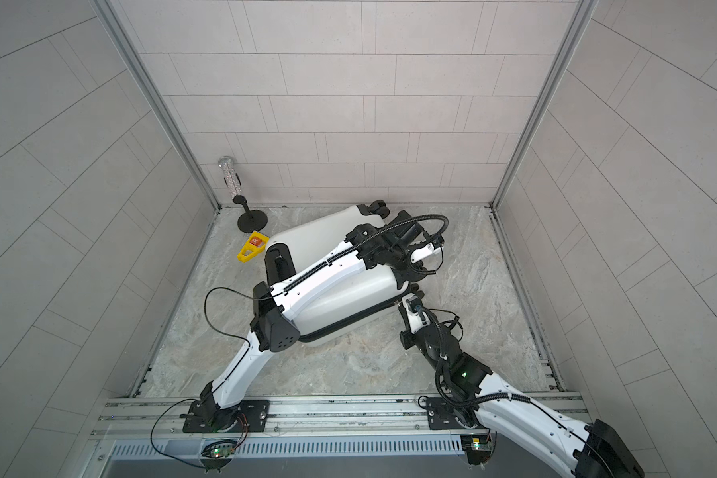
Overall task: Open the suitcase zippers
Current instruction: Unzip the zipper on the suitcase.
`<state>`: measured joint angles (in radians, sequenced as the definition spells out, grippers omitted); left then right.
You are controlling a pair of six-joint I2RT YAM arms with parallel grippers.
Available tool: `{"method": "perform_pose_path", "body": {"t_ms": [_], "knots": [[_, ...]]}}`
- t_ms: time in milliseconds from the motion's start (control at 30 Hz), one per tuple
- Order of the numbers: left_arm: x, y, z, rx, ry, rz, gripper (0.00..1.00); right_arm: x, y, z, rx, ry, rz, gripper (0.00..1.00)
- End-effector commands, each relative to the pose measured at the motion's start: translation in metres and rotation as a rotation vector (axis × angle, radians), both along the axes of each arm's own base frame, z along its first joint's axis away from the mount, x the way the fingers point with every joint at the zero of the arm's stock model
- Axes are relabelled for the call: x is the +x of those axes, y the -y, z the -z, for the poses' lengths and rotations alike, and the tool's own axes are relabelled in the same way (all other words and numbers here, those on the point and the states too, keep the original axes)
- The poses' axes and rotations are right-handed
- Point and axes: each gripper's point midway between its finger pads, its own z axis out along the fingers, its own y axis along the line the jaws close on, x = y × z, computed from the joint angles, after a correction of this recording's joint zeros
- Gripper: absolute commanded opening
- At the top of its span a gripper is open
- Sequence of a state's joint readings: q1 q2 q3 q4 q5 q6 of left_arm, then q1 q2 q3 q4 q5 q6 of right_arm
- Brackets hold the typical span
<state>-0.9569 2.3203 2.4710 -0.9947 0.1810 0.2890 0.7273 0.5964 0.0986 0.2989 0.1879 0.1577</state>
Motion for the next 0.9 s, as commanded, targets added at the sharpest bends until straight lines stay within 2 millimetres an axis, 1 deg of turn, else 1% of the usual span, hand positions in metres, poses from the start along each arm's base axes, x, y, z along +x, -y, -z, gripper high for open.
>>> {"method": "perform_pose_path", "body": {"t_ms": [0,100,167,300,367,500,600,667,700,767,800,833,867], "knots": [[-0.031,-0.058,0.038,0.232,-0.141,0.065,0.21,0.007,0.019,0.006,0.006,-0.029,0.115,0.0],[-0.037,-0.073,0.037,0.251,-0.148,0.064,0.2,0.012,0.026,0.011,0.021,-0.07,0.159,0.0],[-0.039,-0.082,0.033,0.256,-0.147,0.057,0.2,0.017,0.031,0.011,0.055,-0.088,0.186,0.0],[-0.046,-0.094,0.025,0.256,-0.149,0.06,0.19,0.031,0.033,0.005,0.111,-0.113,0.191,0.0],[-0.053,-0.097,0.023,0.253,-0.163,0.07,0.19,0.039,0.032,0.002,0.142,-0.122,0.176,0.0],[-0.069,-0.105,0.019,0.243,-0.2,0.101,0.18,0.054,0.03,0.002,0.193,-0.147,0.149,0.0],[-0.081,-0.113,0.018,0.24,-0.217,0.126,0.18,0.064,0.024,-0.001,0.225,-0.157,0.098,0.0],[-0.085,-0.119,0.016,0.242,-0.216,0.132,0.19,0.067,0.016,-0.007,0.216,-0.149,0.048,0.0],[-0.084,-0.122,0.016,0.25,-0.202,0.122,0.22,0.067,0.012,-0.009,0.211,-0.149,0.024,0.0],[-0.079,-0.125,0.014,0.278,-0.153,0.102,0.32,0.065,0.005,-0.011,0.21,-0.156,-0.019,0.0],[-0.073,-0.125,0.013,0.298,-0.117,0.088,0.37,0.063,0.002,-0.011,0.21,-0.158,-0.039,0.0],[-0.066,-0.124,0.011,0.315,-0.08,0.063,0.46,0.061,-0.001,-0.011,0.206,-0.158,-0.054,0.0],[-0.063,-0.121,0.01,0.319,-0.069,0.054,0.52,0.059,-0.003,-0.009,0.198,-0.161,-0.062,0.0]]}}
